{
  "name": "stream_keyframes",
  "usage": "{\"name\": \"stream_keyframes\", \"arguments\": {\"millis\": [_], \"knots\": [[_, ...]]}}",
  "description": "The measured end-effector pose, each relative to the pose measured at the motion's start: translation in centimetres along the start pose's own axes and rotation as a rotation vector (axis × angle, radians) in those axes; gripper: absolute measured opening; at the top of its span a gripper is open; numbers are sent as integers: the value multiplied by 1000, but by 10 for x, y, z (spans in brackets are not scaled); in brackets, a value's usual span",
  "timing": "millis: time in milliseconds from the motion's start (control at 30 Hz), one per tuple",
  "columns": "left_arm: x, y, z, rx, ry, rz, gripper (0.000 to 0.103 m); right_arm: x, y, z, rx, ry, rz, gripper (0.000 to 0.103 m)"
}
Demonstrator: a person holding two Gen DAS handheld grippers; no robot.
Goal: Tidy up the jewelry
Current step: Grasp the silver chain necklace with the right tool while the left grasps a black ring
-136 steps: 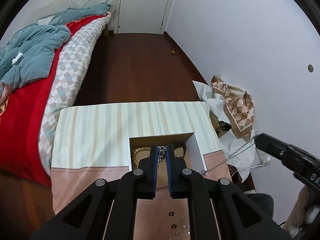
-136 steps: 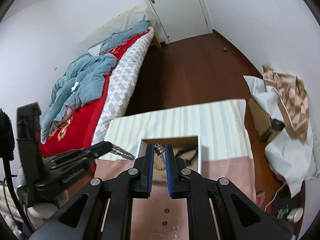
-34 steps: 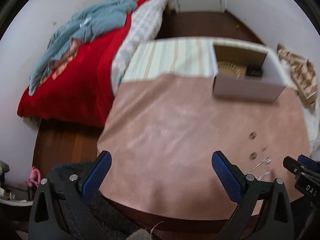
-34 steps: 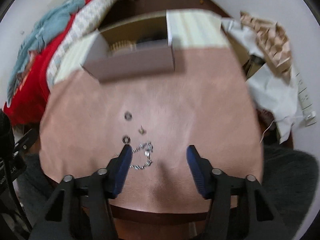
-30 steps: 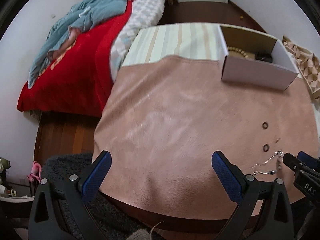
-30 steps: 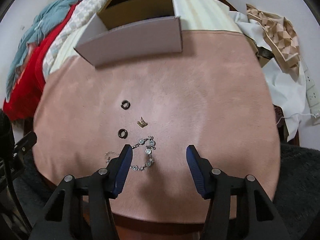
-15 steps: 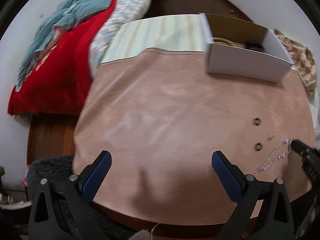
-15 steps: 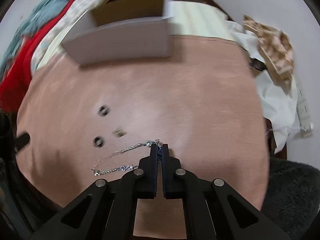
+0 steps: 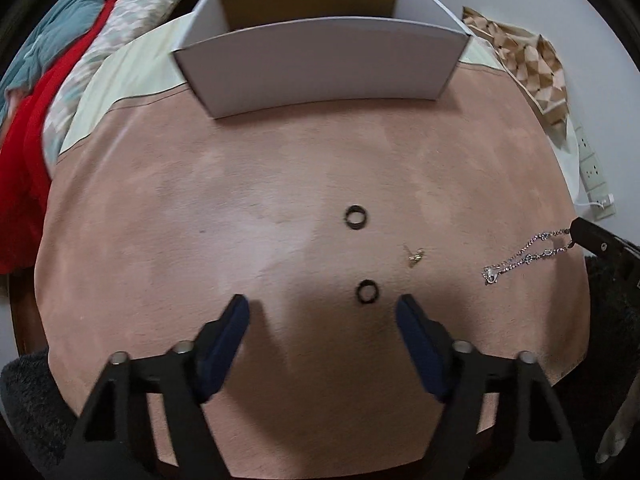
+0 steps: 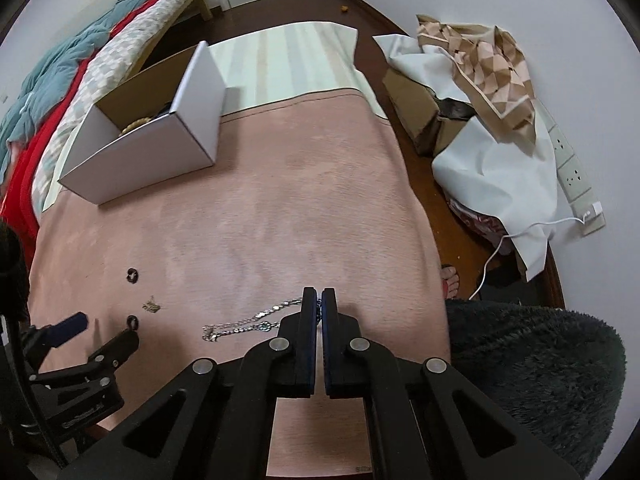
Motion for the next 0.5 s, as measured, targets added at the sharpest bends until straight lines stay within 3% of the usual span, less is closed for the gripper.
{"name": "stream_keyframes", "arguments": {"millis": [133,200,300,500], "knots": [[10,1,3,14,36,-10,42,7,2,-1,-3,16,1,2],[11,2,5,18,49,-14,24,10,3,0,-3,22,-1,2],[14,2,7,21,64,-22,10,11,4,2,0,28,2,2],[18,-2,9,46,73,-31,10,4,-7,7,20,21,25,2]]}}
Point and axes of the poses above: each gripper's, at about its wrist camera, not at the fingertips, and y roughly the way its jaws point, x to its right, z to its top, the point moved 4 cm from there along y, roughly the way its jaws point, and after that the axes turned 5 degrees about x, right-handed, at the moved point
